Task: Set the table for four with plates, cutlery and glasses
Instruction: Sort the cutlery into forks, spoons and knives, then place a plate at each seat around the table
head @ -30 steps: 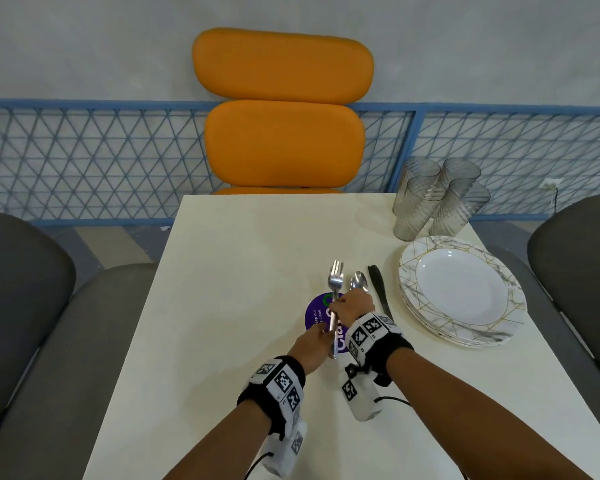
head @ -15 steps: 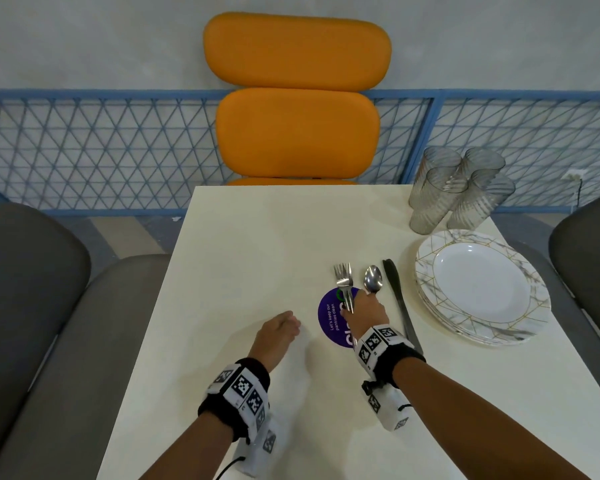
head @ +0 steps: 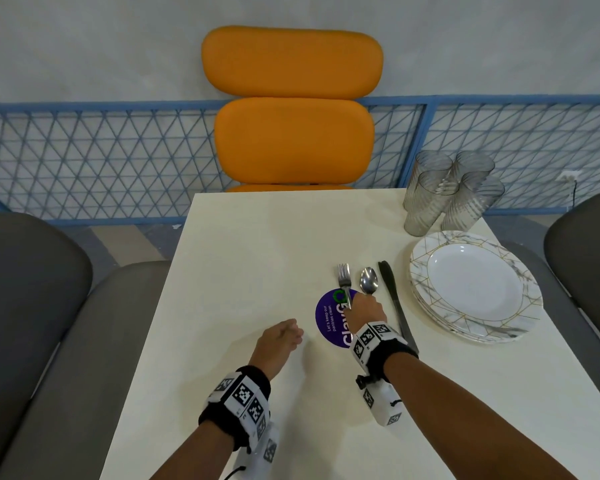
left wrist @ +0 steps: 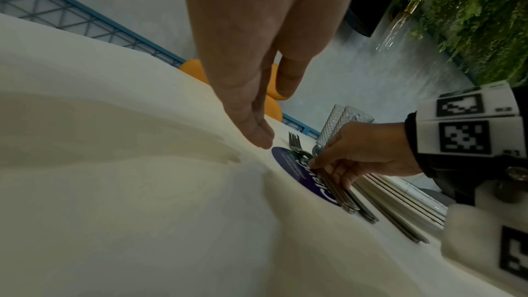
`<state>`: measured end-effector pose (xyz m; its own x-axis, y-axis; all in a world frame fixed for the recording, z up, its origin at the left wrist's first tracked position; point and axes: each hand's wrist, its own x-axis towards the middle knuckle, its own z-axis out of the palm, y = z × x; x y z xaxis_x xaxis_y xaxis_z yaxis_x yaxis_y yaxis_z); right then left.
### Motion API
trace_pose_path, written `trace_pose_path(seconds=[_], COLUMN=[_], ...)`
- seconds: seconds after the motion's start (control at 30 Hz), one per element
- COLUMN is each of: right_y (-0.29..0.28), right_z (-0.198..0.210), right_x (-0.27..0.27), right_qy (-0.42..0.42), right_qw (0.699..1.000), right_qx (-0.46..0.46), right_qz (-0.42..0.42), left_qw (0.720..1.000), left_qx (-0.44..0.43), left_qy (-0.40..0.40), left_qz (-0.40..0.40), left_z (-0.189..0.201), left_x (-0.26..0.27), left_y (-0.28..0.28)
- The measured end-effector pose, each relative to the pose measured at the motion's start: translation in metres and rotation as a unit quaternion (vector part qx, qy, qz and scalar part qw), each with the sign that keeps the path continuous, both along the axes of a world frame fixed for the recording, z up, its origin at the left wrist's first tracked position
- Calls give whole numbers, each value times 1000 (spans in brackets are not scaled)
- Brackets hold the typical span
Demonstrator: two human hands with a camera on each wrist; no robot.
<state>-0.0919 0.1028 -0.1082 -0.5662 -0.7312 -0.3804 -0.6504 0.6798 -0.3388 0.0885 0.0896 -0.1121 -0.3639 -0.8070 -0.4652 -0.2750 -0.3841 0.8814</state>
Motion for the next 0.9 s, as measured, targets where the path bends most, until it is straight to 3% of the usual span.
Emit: trace_pose_path(seconds=[0.13, 0.2, 0.27, 0.33, 0.4, 0.53, 0.7, 0.77, 0.83, 0.9], right_y=[13, 31, 59, 87, 115, 150, 143, 146, 150, 153], right_z=[7, 11, 14, 14, 12, -1, 23, 23, -14, -89], right_x=[-8, -20, -39, -65, -97, -151, -166, -166, -189, -238], right_qy=[-22, -68, -106, -112, -128, -276, -296, -340, -354, -350], right_qw=[992, 967, 926, 862, 803, 748, 765, 769, 769, 781], right_qx=[-118, -215, -282, -311, -280, -203, -199, -209, -198, -182], right_qz=[-41, -117, -230, -384, -511, -568, -536, -500, -495, -484], left_qw=[999, 998, 997, 997, 997, 997, 997, 996, 996, 996], left_qx=[-16, -21, -24, -25, -25, -19, -18, -17, -17, -18], left_qy=[-33, -43, -45, -44, -40, -37, -27, -29, -32, -35], left_qz=[-30, -41, -49, -54, -58, -66, -75, -79, -83, -83], left_z=[-7, -7, -5, -3, -1, 2, 11, 13, 16, 18], left_x=[-6, -12, -19, -26, -33, -47, -59, -61, -63, -65], left_y=[3, 6, 11, 16, 22, 37, 55, 61, 66, 69])
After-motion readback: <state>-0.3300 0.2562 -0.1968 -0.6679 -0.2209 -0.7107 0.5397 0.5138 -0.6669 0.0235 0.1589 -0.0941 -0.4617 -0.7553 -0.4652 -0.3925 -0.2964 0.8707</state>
